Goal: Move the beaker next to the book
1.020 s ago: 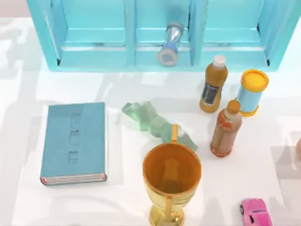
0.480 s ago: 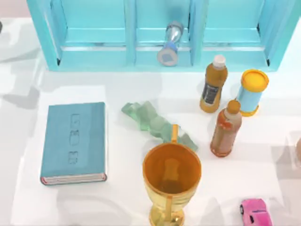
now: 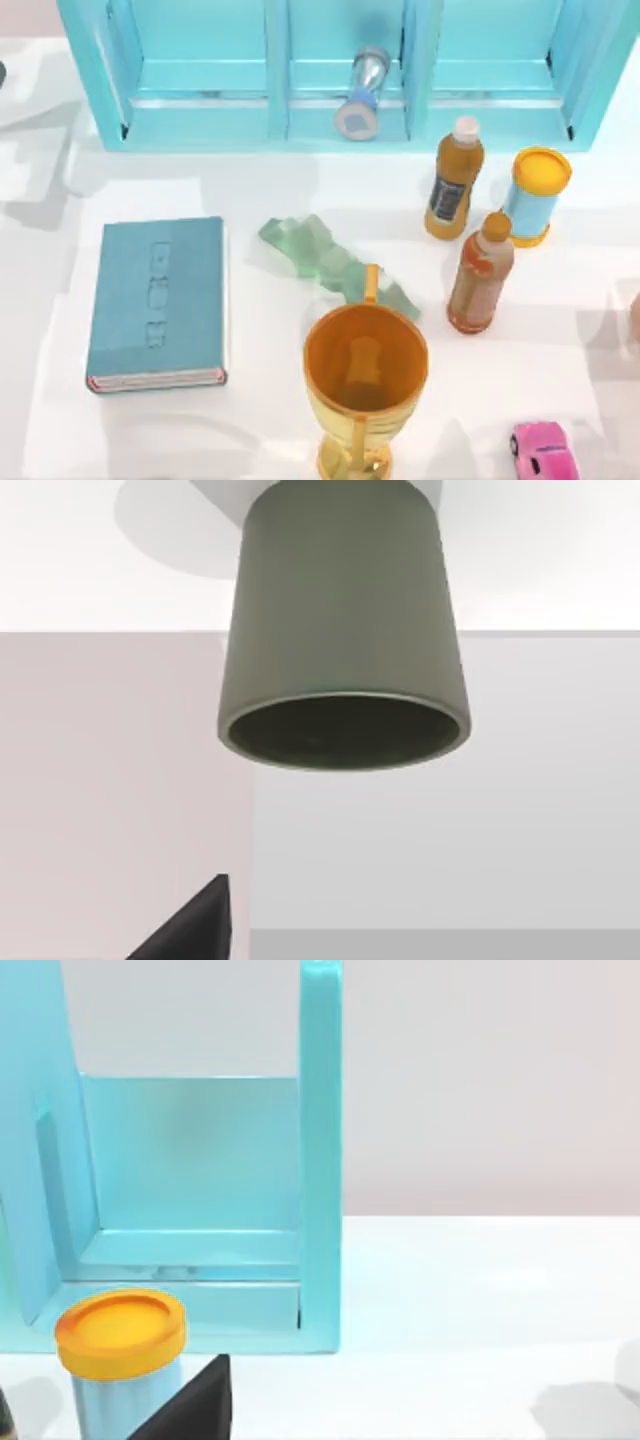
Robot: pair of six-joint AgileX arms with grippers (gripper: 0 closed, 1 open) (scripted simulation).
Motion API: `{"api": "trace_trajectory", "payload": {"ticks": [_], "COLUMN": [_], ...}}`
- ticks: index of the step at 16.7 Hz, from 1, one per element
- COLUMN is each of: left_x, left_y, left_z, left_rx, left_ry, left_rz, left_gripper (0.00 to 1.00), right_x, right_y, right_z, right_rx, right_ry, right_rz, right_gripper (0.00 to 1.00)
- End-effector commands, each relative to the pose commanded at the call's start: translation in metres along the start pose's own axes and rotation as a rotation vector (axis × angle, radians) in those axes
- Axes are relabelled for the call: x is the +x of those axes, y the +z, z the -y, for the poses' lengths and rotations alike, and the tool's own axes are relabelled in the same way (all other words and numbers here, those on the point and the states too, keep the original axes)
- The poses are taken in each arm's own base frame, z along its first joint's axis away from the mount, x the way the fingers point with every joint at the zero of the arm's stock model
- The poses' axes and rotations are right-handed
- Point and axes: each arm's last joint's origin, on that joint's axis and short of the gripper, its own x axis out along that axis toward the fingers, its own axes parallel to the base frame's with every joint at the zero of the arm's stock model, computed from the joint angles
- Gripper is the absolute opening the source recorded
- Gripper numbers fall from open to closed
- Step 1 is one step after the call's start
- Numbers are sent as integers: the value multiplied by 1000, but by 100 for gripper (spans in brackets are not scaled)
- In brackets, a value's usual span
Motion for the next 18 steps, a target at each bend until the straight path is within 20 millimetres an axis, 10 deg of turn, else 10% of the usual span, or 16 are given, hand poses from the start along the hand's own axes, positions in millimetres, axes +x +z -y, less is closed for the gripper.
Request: {"api": "trace_trajectory", "payload": {"ticks": [13, 18], "left_x": [97, 100], "left_y": [0, 0], "left_z": [-1, -1], "left_rx": [-1, 0], "left_ry": [0, -1], "left_rz": [0, 0], "left_gripper": [100, 92], "right_x": [0, 0], "right_y": [0, 0], "right_z": [0, 0], "right_rx": [0, 0], "right_ry": [0, 0], "right_rz": [0, 0], "right_gripper": [100, 100]}}
